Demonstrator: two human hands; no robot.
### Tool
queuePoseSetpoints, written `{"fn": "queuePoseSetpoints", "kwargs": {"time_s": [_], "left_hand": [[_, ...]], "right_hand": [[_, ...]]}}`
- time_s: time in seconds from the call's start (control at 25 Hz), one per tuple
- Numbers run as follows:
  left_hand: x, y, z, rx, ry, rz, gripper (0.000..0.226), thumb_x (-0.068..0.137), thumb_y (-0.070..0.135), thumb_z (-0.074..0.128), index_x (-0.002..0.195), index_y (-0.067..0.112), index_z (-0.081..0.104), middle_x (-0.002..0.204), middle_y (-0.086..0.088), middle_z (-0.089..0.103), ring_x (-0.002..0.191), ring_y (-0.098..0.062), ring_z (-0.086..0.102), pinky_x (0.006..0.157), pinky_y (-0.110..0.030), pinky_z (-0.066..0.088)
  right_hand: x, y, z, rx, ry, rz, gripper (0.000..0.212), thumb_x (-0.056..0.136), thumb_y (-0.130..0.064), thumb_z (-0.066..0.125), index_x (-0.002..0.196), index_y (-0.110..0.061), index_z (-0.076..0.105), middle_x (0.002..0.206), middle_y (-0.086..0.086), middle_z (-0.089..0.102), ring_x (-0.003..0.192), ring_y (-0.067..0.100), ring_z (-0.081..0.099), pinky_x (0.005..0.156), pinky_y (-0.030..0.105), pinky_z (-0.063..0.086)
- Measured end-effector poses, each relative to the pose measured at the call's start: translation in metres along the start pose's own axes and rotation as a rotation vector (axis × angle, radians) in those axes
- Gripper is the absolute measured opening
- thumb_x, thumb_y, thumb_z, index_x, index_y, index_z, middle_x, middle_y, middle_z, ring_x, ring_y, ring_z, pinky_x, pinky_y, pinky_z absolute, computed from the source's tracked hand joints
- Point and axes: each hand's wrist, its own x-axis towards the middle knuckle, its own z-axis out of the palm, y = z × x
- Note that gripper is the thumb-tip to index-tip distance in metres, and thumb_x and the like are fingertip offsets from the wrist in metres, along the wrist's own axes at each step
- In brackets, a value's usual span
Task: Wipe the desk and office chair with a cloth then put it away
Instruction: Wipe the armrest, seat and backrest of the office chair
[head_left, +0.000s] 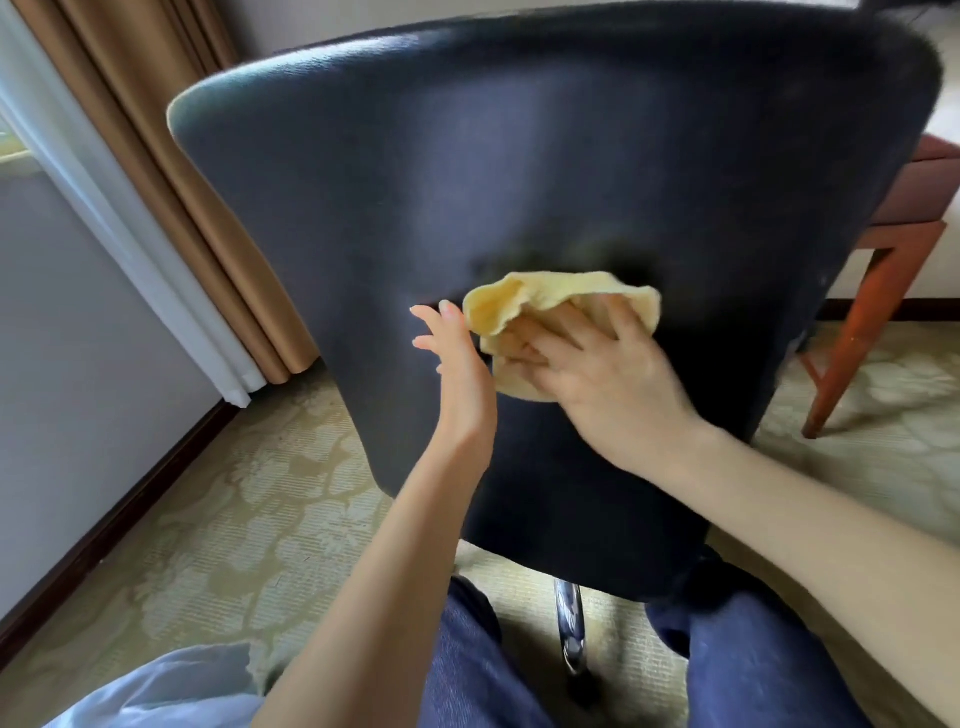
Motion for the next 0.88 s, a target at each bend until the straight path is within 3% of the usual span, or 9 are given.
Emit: {"fn": "queuePoseSetpoints", "kwargs": {"time_s": [0.12,0.2,0.28,0.36,0.48,0.56,0.68,0.8,0.88], "left_hand": [[0.008,0.000,-0.022,0.010,0.047,-0.032,0.067,0.094,0.065,0.022,0.151,0.030,0.017,0.157,0.008,0.018,0.143,-0.010,0.019,0.117,-0.031,0.009],[0.003,-0.001,-0.035,0.073,0.055,0.011,0.061,0.098,0.057,0.026,0.151,0.033,0.012,0.158,0.012,0.007,0.144,-0.006,0.011,0.110,-0.025,0.008],[-0.009,0.002,-0.042,0.163,-0.018,0.092,0.055,0.101,0.048,0.026,0.151,0.035,0.008,0.158,0.015,0.000,0.144,-0.003,0.004,0.110,-0.024,0.005],[-0.020,0.005,-0.044,0.251,-0.125,0.162,0.053,0.102,0.043,0.024,0.151,0.034,0.004,0.158,0.016,-0.002,0.145,-0.002,-0.001,0.118,-0.032,0.000],[-0.040,0.012,-0.028,0.334,-0.226,0.208,0.054,0.103,0.042,0.022,0.150,0.034,-0.004,0.157,0.017,-0.009,0.144,0.000,-0.004,0.120,-0.038,0.000],[-0.054,0.011,-0.012,0.326,-0.278,0.190,0.057,0.103,0.041,0.022,0.149,0.035,-0.012,0.156,0.014,-0.018,0.140,0.004,-0.008,0.114,-0.030,-0.004],[-0.064,0.008,0.002,0.252,-0.258,0.167,0.059,0.103,0.042,0.020,0.148,0.032,-0.015,0.155,0.013,-0.020,0.138,0.005,-0.007,0.107,-0.021,-0.004],[-0.052,0.007,0.002,0.193,-0.173,0.072,0.065,0.099,0.053,0.019,0.150,0.023,-0.009,0.156,0.006,-0.010,0.145,-0.013,0.001,0.116,-0.035,-0.002],[-0.047,0.008,0.002,0.198,-0.146,0.027,0.069,0.097,0.059,0.018,0.150,0.020,-0.002,0.156,0.002,-0.007,0.145,-0.017,0.000,0.118,-0.041,-0.002]], "right_hand": [[-0.011,-0.043,0.027,0.088,-0.066,-0.128,0.046,0.086,-0.034,0.050,0.132,-0.030,0.055,0.129,-0.017,0.058,0.119,0.007,0.054,0.101,0.028,0.025],[-0.029,-0.068,0.041,0.109,-0.160,-0.153,0.045,0.078,-0.039,0.058,0.122,-0.033,0.063,0.118,-0.021,0.061,0.115,0.000,0.055,0.103,0.023,0.032],[-0.047,-0.080,0.051,0.249,-0.220,-0.151,0.038,0.064,-0.029,0.075,0.102,-0.028,0.072,0.105,-0.018,0.066,0.108,0.003,0.061,0.099,0.021,0.042],[-0.068,-0.085,0.054,0.344,-0.315,-0.151,0.037,0.056,-0.016,0.084,0.091,-0.022,0.075,0.100,-0.012,0.070,0.105,0.010,0.064,0.094,0.022,0.048],[-0.102,-0.078,0.052,0.315,-0.362,-0.199,0.035,0.067,-0.017,0.078,0.102,-0.018,0.073,0.111,-0.008,0.068,0.115,0.013,0.060,0.103,0.030,0.044],[-0.119,-0.067,0.046,0.271,-0.452,-0.255,0.036,0.076,-0.019,0.071,0.112,-0.016,0.070,0.122,-0.005,0.064,0.123,0.016,0.053,0.109,0.034,0.037],[-0.116,-0.049,0.023,0.256,-0.463,-0.190,0.035,0.059,-0.029,0.087,0.092,-0.023,0.077,0.104,-0.011,0.070,0.102,0.010,0.064,0.095,0.026,0.045],[-0.093,-0.031,0.000,0.185,-0.252,-0.100,0.038,0.077,-0.033,0.071,0.114,-0.030,0.069,0.123,-0.016,0.063,0.114,0.007,0.057,0.100,0.027,0.037],[-0.065,-0.011,-0.023,0.140,-0.074,-0.011,0.037,0.089,-0.027,0.059,0.126,-0.026,0.061,0.130,-0.011,0.059,0.119,0.012,0.056,0.105,0.032,0.034]]}}
